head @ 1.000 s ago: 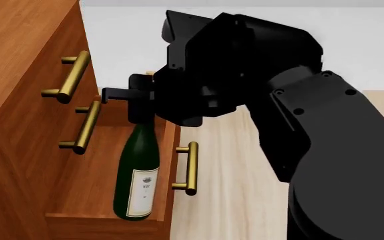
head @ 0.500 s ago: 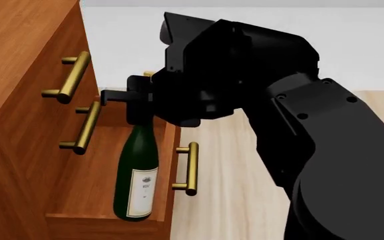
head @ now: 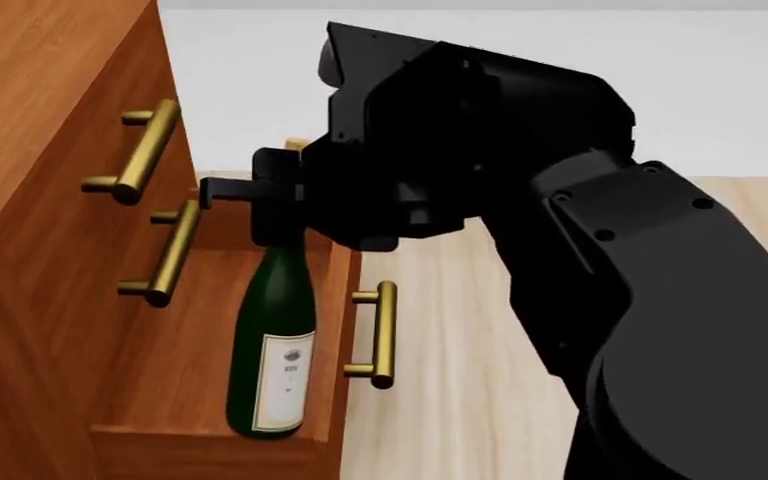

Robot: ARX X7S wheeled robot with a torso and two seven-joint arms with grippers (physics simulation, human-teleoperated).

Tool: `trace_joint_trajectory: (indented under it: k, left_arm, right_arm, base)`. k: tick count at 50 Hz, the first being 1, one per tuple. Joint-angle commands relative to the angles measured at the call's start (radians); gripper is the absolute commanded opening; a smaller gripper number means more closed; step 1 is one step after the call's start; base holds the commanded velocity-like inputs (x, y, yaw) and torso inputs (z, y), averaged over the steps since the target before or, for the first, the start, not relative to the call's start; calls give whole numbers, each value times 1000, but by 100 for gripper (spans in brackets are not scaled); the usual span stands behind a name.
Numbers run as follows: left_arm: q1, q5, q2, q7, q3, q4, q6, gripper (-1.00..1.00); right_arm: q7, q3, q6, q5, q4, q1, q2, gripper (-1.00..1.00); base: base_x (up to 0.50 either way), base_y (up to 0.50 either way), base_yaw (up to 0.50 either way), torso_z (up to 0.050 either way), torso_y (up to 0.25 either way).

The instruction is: Put the wine bottle in the bottom drawer of the cabinet.

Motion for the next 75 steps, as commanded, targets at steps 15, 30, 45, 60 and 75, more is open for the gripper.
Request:
trace_joint_trajectory:
  k: [15, 30, 45, 60, 75]
  left_arm:
    - [10, -1, -4, -5, 10, 6, 4, 100]
    - [13, -7, -6, -11, 12, 9, 6, 100]
    - [16, -6, -4, -11, 16, 5, 14, 100]
    - [17, -8, -4, -16, 19, 2, 19, 100]
    - [18, -19, -4, -24, 18, -3, 19, 100]
  right_arm:
    - [-2, -35, 3, -5, -12, -15, -2, -100]
    - [-2, -35, 3, -5, -12, -15, -2, -100]
    - [-2, -35, 3, -5, -12, -15, -2, -100]
    - [-2, -35, 3, -5, -12, -15, -2, -100]
    - [-2, -35, 3, -5, -12, -15, -2, -100]
  base:
    - [0, 0, 0, 1, -201]
    - [0, 0, 0, 1, -201]
    - [0, 0, 0, 1, -200]
    - [0, 0, 0, 1, -201]
    - [1, 2, 3, 1, -196]
